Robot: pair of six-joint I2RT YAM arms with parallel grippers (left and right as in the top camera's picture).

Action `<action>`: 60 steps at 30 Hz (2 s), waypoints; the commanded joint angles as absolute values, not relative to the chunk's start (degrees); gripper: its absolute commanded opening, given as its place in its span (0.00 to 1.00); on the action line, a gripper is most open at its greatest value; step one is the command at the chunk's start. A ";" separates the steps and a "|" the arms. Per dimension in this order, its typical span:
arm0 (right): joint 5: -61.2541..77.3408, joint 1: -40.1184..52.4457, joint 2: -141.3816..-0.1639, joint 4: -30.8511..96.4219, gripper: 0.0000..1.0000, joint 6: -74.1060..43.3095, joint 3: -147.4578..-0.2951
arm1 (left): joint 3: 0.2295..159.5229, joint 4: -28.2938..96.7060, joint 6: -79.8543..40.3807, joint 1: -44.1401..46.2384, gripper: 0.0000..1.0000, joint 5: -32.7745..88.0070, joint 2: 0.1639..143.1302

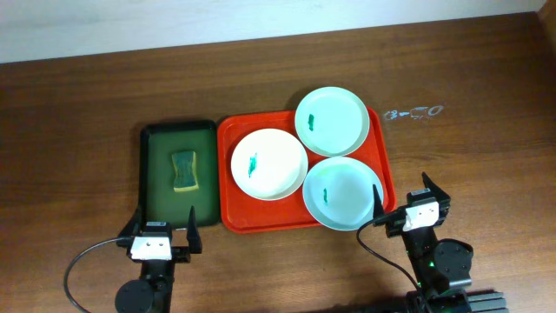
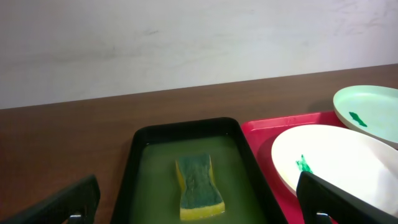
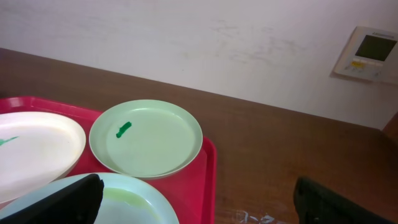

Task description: Clean dirty plates on tray and stack at the side

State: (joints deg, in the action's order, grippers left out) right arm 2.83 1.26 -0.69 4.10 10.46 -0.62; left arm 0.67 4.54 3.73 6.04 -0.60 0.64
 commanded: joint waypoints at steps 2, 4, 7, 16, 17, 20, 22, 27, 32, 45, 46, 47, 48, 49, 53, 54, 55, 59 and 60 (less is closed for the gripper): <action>2.35 1.10 -0.43 4.34 0.98 10.09 -0.32 | 0.54 4.80 4.84 6.24 0.99 0.08 0.62; 2.35 1.13 -0.43 4.36 0.98 10.09 -0.32 | 0.54 4.80 4.84 6.24 0.99 0.08 0.62; 2.35 1.13 -0.43 4.36 0.98 10.09 -0.32 | 0.54 4.80 4.82 6.24 0.99 0.08 0.62; 2.35 1.13 -0.43 4.34 0.98 10.09 -0.32 | 0.54 4.80 4.82 6.24 0.99 0.08 0.62; 2.35 1.10 -0.43 4.36 0.98 10.09 -0.32 | 0.54 4.80 4.84 6.24 0.99 0.08 0.62; 2.35 1.10 -0.43 4.36 0.98 10.09 -0.32 | 0.54 4.80 4.84 6.24 0.99 0.08 0.62; 2.35 1.13 -0.43 4.36 0.98 10.09 -0.32 | 0.54 4.82 4.82 6.24 0.99 0.08 0.62; 2.35 1.13 -0.43 4.34 0.98 10.09 -0.32 | 0.54 4.82 4.84 6.24 0.99 0.08 0.62; 2.35 1.13 -0.43 4.36 0.98 10.09 -0.32 | 0.54 4.82 4.82 6.24 0.99 0.08 0.62; 7.11 1.13 -0.40 1.89 0.98 10.07 -0.32 | 0.54 4.80 4.84 6.24 0.99 0.05 0.62; 7.11 1.13 -0.43 2.15 0.98 10.07 -0.32 | 0.54 4.71 4.84 6.24 0.99 0.08 0.62; 7.14 1.13 -0.40 2.13 0.98 10.04 -0.32 | 0.54 4.64 4.82 6.24 0.99 0.19 0.62; 7.70 1.13 -0.40 2.55 0.99 10.04 -0.32 | 0.54 4.73 4.80 6.24 0.99 1.21 0.62; 9.54 1.13 -0.40 2.70 0.98 10.09 -0.32 | 0.54 4.34 4.80 6.24 0.99 3.09 0.62; 9.69 1.10 -0.43 -1.96 0.98 2.22 -0.71 | 6.26 9.87 0.64 6.24 0.99 7.97 0.67; 9.74 1.10 -0.47 -1.41 0.98 -0.01 -1.98 | 9.74 13.23 0.67 6.24 0.99 7.92 0.93; 9.96 1.10 -0.67 0.58 0.98 -2.15 -4.19 | 13.78 16.71 0.69 6.24 0.99 7.70 1.72; 11.51 1.10 -8.86 11.77 0.98 -4.16 -20.60 | 38.13 31.05 0.91 6.24 0.99 7.51 15.14; 12.34 1.13 -12.75 14.41 0.98 -4.16 -26.09 | 45.23 35.03 0.93 6.24 0.99 7.51 20.64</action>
State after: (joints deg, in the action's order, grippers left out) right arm 10.31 1.26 -6.98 11.86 -2.22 -16.14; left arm 30.96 29.23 1.50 6.04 6.72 10.37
